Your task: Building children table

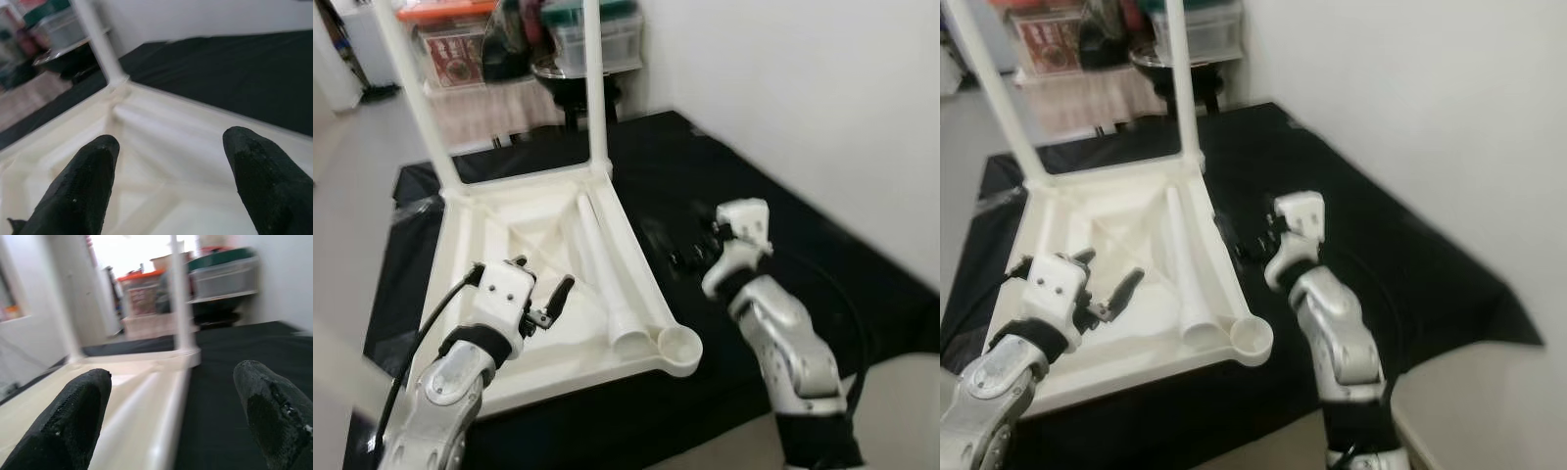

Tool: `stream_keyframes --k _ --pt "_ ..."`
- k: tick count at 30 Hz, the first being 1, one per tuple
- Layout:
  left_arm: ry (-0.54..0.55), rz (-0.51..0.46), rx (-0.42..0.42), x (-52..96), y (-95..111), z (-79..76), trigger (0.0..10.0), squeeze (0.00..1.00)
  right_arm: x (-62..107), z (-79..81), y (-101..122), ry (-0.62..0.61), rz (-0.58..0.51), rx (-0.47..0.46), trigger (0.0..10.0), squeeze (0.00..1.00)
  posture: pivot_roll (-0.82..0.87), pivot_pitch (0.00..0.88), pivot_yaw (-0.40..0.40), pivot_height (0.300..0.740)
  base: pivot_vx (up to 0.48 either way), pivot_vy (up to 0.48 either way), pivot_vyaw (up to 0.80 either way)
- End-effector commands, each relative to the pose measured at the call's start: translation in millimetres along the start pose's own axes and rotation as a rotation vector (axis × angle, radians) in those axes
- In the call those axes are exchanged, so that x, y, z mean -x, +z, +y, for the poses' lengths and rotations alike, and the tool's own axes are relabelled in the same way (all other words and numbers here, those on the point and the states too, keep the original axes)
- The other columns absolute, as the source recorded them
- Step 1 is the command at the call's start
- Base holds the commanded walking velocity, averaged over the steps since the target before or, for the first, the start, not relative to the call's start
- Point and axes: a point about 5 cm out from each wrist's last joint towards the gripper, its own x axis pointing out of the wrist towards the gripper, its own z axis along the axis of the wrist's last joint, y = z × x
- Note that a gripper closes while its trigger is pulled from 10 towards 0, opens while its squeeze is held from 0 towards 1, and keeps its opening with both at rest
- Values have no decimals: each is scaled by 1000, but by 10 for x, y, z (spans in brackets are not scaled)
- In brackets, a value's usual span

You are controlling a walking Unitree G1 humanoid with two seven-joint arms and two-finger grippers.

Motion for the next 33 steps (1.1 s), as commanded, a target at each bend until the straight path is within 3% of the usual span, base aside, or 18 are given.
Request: stream_keyframes --k 1,8,13,18,22,24,28,29,30,33 --pt "11 11 -7 19 -12 -2 10000 0 12 46 20 55 7 4 10000 0 -40 44 41 740 0 0 800" --pt "6 40 8 51 -59 -80 10000 0 36 87 42 178 69 59 10000 0 -41 43 41 740 0 0 800" --pt "-51 62 28 63 -84 -161 10000 0 19 67 54 179 119 87 10000 0 -41 43 40 740 0 0 800" --pt "-200 101 38 109 -142 -362 10000 0 -65 -70 83 38 225 134 10000 0 -42 40 36 740 0 0 320" --pt "-210 107 50 113 -150 -373 10000 0 -98 -148 79 -54 302 199 10000 0 -41 36 32 740 0 0 0" --pt "-219 113 59 119 -158 -380 10000 0 -99 -142 9 -89 468 189 10000 0 -42 33 30 740 0 0 0" --pt "-224 116 61 122 -158 -384 10000 0 -96 -120 -4 -74 510 182 10000 0 -43 32 29 740 0 0 0" --pt "-235 121 71 125 -163 -396 10000 0 -75 -86 -43 -31 593 150 10000 675 -43 31 26 740 0 0 0" --pt "-243 125 79 127 -166 -404 10000 0 -56 -60 -65 -6 650 129 10000 969 -44 30 24 740 0 0 0" --pt "-251 130 95 134 -176 -419 10000 0 -57 -15 -73 21 730 85 10000 1000 -46 26 10 740 0 0 0"
